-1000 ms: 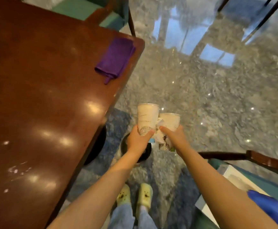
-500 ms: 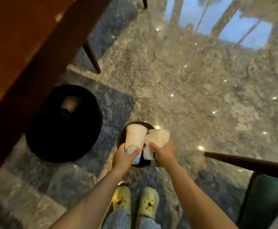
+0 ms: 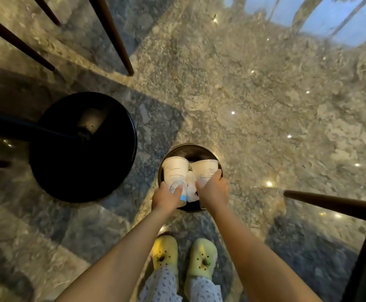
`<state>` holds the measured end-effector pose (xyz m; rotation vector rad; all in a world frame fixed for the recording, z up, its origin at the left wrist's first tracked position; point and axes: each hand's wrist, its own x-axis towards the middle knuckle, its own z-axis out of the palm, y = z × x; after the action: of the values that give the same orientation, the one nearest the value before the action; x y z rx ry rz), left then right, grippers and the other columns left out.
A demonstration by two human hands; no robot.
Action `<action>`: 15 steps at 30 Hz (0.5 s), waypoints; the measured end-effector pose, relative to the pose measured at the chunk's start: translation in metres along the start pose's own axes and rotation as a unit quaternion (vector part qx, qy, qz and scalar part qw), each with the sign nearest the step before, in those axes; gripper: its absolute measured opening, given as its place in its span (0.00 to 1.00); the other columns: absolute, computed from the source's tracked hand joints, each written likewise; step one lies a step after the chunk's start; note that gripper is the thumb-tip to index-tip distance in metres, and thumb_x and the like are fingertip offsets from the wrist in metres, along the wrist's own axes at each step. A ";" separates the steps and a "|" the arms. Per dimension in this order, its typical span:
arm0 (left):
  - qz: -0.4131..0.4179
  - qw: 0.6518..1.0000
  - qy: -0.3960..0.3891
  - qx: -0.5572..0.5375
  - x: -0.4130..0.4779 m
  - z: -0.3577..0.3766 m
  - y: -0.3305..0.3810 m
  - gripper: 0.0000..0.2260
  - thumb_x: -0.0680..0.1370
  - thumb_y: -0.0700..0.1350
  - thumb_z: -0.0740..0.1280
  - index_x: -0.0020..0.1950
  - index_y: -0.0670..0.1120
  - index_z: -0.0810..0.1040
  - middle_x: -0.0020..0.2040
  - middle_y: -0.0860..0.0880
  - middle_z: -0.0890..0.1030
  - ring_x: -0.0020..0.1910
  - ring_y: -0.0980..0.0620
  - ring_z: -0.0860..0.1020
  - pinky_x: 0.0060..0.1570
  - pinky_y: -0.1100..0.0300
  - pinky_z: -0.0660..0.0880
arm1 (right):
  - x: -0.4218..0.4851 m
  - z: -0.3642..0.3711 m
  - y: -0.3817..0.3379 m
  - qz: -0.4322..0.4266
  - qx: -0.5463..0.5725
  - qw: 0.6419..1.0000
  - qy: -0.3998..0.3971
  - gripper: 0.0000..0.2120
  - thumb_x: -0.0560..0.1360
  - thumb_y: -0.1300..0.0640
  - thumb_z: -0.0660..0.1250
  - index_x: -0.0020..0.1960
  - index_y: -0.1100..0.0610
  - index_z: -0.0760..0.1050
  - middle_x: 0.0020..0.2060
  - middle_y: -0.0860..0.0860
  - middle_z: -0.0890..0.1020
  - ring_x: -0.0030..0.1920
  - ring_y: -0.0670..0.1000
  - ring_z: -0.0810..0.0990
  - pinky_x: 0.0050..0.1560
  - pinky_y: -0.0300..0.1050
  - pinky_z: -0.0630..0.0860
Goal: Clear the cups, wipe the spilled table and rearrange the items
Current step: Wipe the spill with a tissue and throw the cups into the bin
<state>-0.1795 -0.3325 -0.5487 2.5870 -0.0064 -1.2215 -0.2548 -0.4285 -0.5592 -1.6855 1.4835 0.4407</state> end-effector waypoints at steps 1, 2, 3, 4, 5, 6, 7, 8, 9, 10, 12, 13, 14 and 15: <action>0.004 1.000 -0.005 0.003 -0.001 -0.001 -0.001 0.20 0.76 0.54 0.62 0.62 0.42 0.69 0.60 0.41 0.76 0.56 0.40 0.76 0.52 0.51 0.75 | -0.001 0.000 0.000 -0.003 0.002 1.000 -0.003 0.40 0.75 0.45 0.63 0.76 0.61 0.46 0.71 0.61 0.62 0.70 0.61 0.61 0.65 0.54 0.66; 0.009 1.000 -0.007 0.007 -0.002 -0.002 -0.001 0.20 0.76 0.53 0.63 0.63 0.42 0.68 0.60 0.41 0.76 0.56 0.40 0.76 0.51 0.51 0.75 | -0.002 -0.001 0.001 -0.007 0.005 1.000 -0.006 0.39 0.76 0.45 0.62 0.76 0.61 0.47 0.71 0.61 0.61 0.70 0.61 0.61 0.65 0.54 0.66; 0.014 1.000 -0.009 0.008 -0.003 -0.002 -0.002 0.20 0.77 0.52 0.63 0.63 0.42 0.68 0.60 0.41 0.76 0.56 0.40 0.76 0.51 0.52 0.74 | -0.003 -0.002 0.001 -0.012 0.007 1.000 -0.008 0.38 0.76 0.46 0.62 0.76 0.61 0.47 0.72 0.61 0.60 0.71 0.61 0.61 0.65 0.55 0.66; 0.020 1.000 -0.009 0.009 -0.004 -0.003 -0.003 0.20 0.77 0.52 0.62 0.64 0.42 0.68 0.61 0.41 0.76 0.56 0.40 0.76 0.51 0.52 0.74 | -0.004 -0.002 0.001 -0.019 0.007 1.000 -0.011 0.37 0.76 0.46 0.61 0.76 0.61 0.48 0.73 0.61 0.59 0.71 0.61 0.60 0.66 0.55 0.65; 0.026 1.000 -0.009 0.009 -0.006 -0.003 -0.003 0.20 0.77 0.51 0.62 0.64 0.43 0.67 0.61 0.41 0.75 0.57 0.40 0.75 0.51 0.53 0.73 | -0.006 -0.003 0.002 -0.026 0.005 1.000 -0.013 0.36 0.77 0.47 0.61 0.76 0.60 0.48 0.73 0.61 0.58 0.72 0.62 0.59 0.67 0.56 0.64; 0.033 0.999 -0.007 0.010 -0.007 -0.003 -0.003 0.20 0.77 0.51 0.62 0.66 0.43 0.67 0.62 0.41 0.75 0.58 0.40 0.75 0.51 0.54 0.72 | -0.008 -0.003 0.002 -0.034 0.000 0.999 -0.016 0.35 0.77 0.48 0.61 0.76 0.60 0.49 0.74 0.60 0.58 0.72 0.62 0.59 0.68 0.56 0.63; 0.040 0.999 -0.004 0.008 -0.009 -0.004 -0.002 0.21 0.77 0.51 0.62 0.67 0.44 0.67 0.64 0.41 0.73 0.60 0.41 0.74 0.53 0.54 0.71 | -0.010 -0.004 0.003 -0.043 -0.009 0.999 -0.018 0.35 0.77 0.49 0.61 0.76 0.60 0.49 0.74 0.60 0.57 0.73 0.62 0.58 0.70 0.55 0.62; 0.049 0.999 -0.002 0.003 -0.011 -0.004 -0.002 0.22 0.77 0.51 0.62 0.68 0.44 0.66 0.65 0.42 0.72 0.61 0.41 0.73 0.54 0.55 0.70 | -0.012 -0.004 0.004 -0.054 -0.022 0.998 -0.019 0.34 0.77 0.50 0.61 0.76 0.60 0.49 0.74 0.61 0.56 0.73 0.62 0.58 0.72 0.55 0.60; 0.059 0.998 -0.001 -0.003 -0.013 -0.005 -0.002 0.23 0.77 0.52 0.62 0.70 0.45 0.65 0.67 0.42 0.71 0.63 0.42 0.71 0.56 0.55 0.69 | -0.013 -0.005 0.005 -0.064 -0.036 0.997 -0.019 0.34 0.77 0.50 0.60 0.76 0.61 0.49 0.75 0.61 0.56 0.74 0.61 0.57 0.72 0.54 0.58; 0.069 0.998 -0.002 -0.006 -0.015 -0.006 -0.002 0.24 0.77 0.52 0.62 0.71 0.46 0.64 0.69 0.43 0.69 0.65 0.42 0.70 0.58 0.55 0.68 | -0.015 -0.006 0.006 -0.071 -0.047 0.996 -0.020 0.34 0.77 0.50 0.60 0.76 0.61 0.49 0.75 0.61 0.55 0.74 0.61 0.57 0.73 0.53 0.57; 0.090 0.996 -0.007 0.005 -0.019 -0.008 -0.002 0.25 0.78 0.53 0.61 0.72 0.47 0.62 0.71 0.44 0.67 0.69 0.44 0.67 0.63 0.53 0.66 | -0.018 -0.009 0.009 -0.076 -0.054 0.995 -0.029 0.33 0.78 0.49 0.59 0.76 0.60 0.50 0.76 0.60 0.54 0.75 0.60 0.55 0.73 0.52 0.55; 0.103 0.995 -0.011 0.016 -0.020 -0.010 -0.002 0.24 0.78 0.53 0.60 0.73 0.48 0.62 0.72 0.45 0.67 0.69 0.44 0.66 0.64 0.53 0.66 | -0.020 -0.011 0.010 -0.079 -0.059 0.994 -0.037 0.33 0.77 0.48 0.58 0.76 0.59 0.50 0.76 0.59 0.55 0.75 0.60 0.55 0.73 0.53 0.55; 0.117 0.993 -0.015 0.031 -0.023 -0.011 -0.002 0.23 0.78 0.52 0.60 0.72 0.48 0.63 0.71 0.45 0.67 0.69 0.45 0.66 0.63 0.54 0.66 | -0.021 -0.012 0.010 -0.085 -0.074 0.993 -0.046 0.33 0.77 0.48 0.58 0.76 0.59 0.51 0.75 0.59 0.56 0.75 0.60 0.56 0.73 0.53 0.56; 0.130 0.990 -0.020 0.047 -0.025 -0.013 -0.003 0.22 0.78 0.51 0.60 0.72 0.48 0.63 0.71 0.45 0.68 0.68 0.45 0.67 0.62 0.55 0.66 | -0.023 -0.015 0.010 -0.093 -0.095 0.990 -0.056 0.32 0.77 0.47 0.58 0.76 0.58 0.52 0.75 0.59 0.58 0.74 0.60 0.57 0.72 0.53 0.57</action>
<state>-0.1862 -0.3238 -0.5225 2.5393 -0.4065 -1.1998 -0.2740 -0.4242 -0.5372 -1.8958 1.2216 0.5797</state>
